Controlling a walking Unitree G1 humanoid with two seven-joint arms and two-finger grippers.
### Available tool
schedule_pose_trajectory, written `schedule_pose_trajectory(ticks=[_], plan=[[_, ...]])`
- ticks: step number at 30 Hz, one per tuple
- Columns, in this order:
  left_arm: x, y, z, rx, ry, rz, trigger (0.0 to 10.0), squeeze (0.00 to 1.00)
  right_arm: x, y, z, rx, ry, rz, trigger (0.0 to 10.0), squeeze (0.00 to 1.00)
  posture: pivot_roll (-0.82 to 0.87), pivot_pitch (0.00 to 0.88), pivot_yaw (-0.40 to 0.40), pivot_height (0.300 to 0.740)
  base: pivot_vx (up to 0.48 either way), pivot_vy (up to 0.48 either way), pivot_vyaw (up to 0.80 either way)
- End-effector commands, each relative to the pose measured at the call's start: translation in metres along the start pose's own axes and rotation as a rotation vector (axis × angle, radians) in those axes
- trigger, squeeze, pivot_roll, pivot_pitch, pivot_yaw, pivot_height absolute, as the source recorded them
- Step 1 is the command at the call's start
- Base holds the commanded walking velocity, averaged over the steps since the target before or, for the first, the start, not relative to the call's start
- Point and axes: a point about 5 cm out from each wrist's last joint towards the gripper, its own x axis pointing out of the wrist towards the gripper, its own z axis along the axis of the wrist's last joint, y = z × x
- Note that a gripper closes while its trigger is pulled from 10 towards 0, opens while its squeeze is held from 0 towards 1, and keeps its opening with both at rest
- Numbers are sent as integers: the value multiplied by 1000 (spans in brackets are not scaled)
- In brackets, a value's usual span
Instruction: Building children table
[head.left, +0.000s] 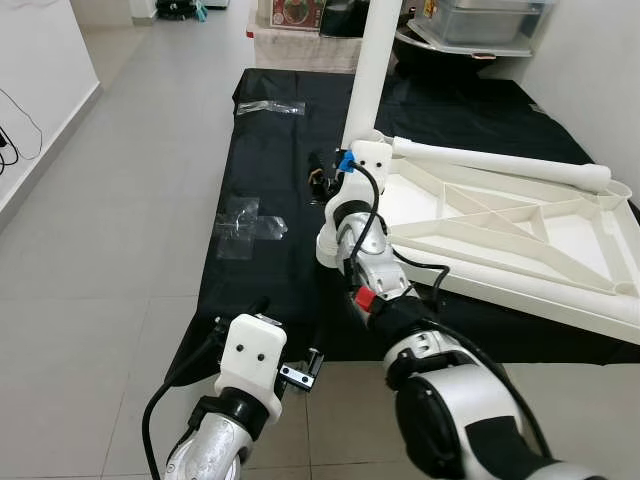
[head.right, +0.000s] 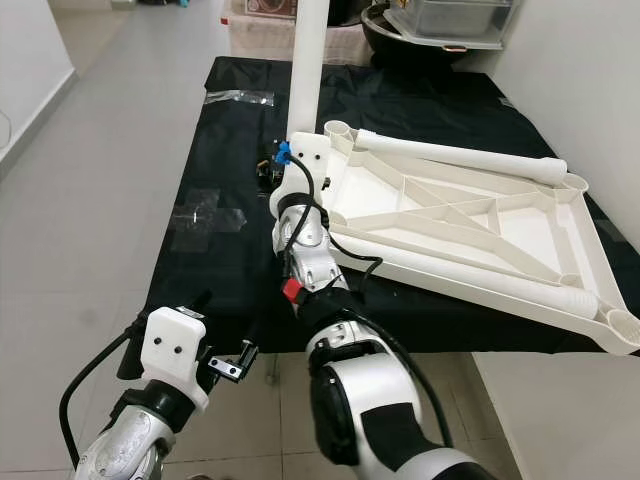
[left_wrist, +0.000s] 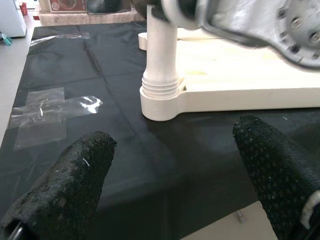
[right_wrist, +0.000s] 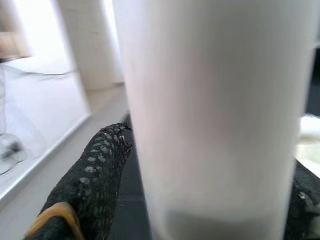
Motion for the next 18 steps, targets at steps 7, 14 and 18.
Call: schedule_pose_trajectory(ticks=[7,14,18], plan=[[0,-1,-4,-8,23,-4,10000,0,-8,-5,-4,134,210,769,10000,0,100,114,-87,740,0,0,0],[0,-1,-4,-5,23,-4,10000,0,-16,8,-8,103,292,1011,10000,0,116,111,-96,740,0,0,0],[-1,-2,-4,-2,24,-5,10000,0,-21,25,-14,51,328,1117,10000,0,126,106,-102,740,0,0,0]])
